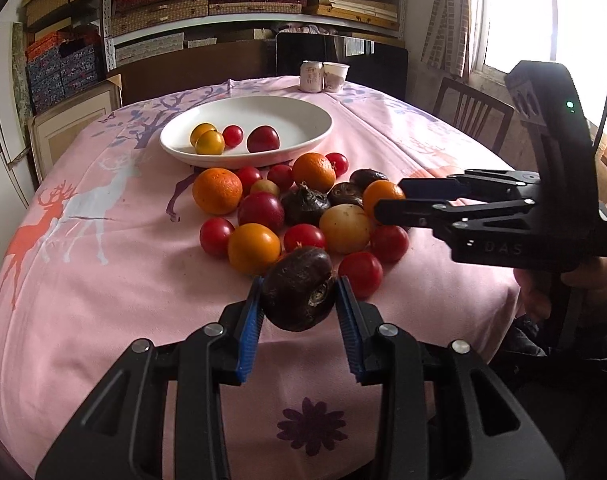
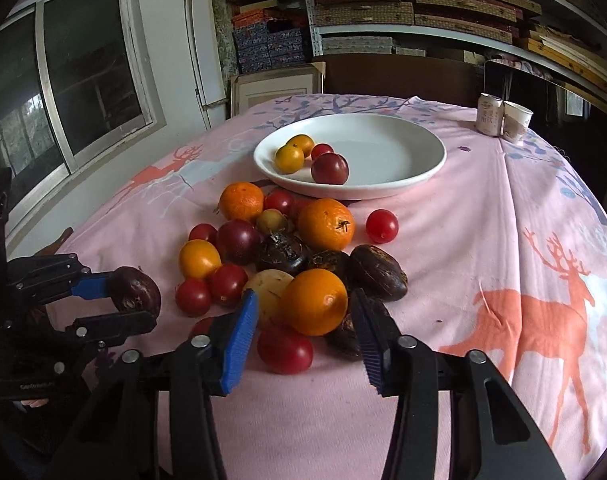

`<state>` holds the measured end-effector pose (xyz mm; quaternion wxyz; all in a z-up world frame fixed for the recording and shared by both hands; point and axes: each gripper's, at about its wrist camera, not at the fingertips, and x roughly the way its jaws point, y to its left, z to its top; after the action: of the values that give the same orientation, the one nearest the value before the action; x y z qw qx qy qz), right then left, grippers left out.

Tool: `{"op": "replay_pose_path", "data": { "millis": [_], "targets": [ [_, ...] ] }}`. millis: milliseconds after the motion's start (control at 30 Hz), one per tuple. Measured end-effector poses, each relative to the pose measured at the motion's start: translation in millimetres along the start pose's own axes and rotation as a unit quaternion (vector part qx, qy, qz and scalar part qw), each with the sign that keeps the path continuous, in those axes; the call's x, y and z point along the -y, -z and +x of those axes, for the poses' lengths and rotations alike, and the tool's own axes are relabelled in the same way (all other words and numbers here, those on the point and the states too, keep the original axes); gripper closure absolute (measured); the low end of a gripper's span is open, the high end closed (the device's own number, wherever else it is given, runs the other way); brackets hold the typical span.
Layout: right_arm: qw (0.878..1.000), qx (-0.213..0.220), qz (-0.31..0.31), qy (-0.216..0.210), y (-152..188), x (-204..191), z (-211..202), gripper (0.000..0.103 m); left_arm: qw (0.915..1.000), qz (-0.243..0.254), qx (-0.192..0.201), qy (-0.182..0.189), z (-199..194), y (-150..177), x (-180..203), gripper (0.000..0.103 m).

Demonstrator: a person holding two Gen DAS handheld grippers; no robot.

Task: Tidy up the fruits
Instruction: 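Grasp a dark purple fruit with the left tool while the right tool grasps an orange tomato, then place the purple fruit and orange tomato in the white plate, opening both tools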

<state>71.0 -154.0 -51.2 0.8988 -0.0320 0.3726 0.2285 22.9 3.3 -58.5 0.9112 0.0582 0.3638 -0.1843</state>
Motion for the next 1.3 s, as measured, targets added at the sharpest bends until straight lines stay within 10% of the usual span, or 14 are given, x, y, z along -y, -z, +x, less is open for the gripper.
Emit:
{"op": "replay_pose_path", "data": {
  "millis": [367,967,1133,1300],
  "targets": [
    [0.996,0.023,0.072,-0.044,-12.5,32.4,-10.0,0.067,0.9997,-0.022,0.009,0.004,3.7,-13.0,-14.9,0.068],
    [0.99,0.019,0.13,-0.05,-135.6,99.4,66.0,0.067,0.9983,-0.031,-0.033,-0.038,134.4,-160.0,-61.8,0.068],
    [0.988,0.023,0.144,-0.057,-142.4,102.3,80.7,0.049,0.9963,-0.063,-0.04,-0.043,144.0,-160.8,-77.3,0.036],
    [0.991,0.029,0.121,-0.043,-125.5,86.7,57.5,0.049,0.9964,-0.079,-0.011,-0.03,106.4,-148.6,-80.5,0.028]
  ]
}}
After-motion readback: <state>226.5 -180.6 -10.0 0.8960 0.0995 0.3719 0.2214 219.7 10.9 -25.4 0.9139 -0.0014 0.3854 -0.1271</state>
